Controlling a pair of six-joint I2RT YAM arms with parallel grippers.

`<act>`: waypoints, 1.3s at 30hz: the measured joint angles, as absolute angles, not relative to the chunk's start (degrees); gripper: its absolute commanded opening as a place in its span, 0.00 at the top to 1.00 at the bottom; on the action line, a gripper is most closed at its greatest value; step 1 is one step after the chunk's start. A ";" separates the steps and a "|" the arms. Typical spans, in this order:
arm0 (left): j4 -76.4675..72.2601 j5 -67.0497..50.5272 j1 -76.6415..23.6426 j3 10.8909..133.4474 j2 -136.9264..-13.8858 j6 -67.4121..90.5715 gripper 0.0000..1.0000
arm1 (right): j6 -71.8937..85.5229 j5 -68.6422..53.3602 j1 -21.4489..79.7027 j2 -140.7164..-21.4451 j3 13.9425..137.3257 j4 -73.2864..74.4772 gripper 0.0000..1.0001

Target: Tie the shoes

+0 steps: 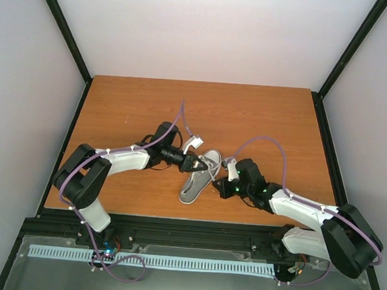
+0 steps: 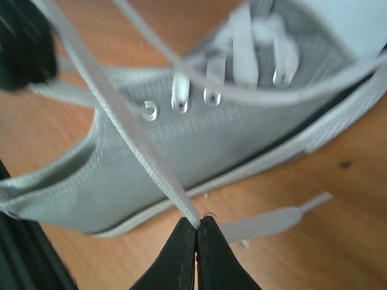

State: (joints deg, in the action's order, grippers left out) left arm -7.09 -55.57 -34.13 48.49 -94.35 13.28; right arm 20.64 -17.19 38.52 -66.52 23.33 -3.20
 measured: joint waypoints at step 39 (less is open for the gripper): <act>-6.46 -57.65 -34.13 48.49 -95.39 12.86 0.96 | 40.07 -3.03 33.01 -78.67 25.15 -16.58 0.39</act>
State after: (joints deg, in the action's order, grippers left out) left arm -6.46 -57.65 -34.13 48.49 -95.39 12.86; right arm 40.07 -3.03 33.01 -78.67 25.15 -16.58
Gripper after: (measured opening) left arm 0.037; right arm 0.649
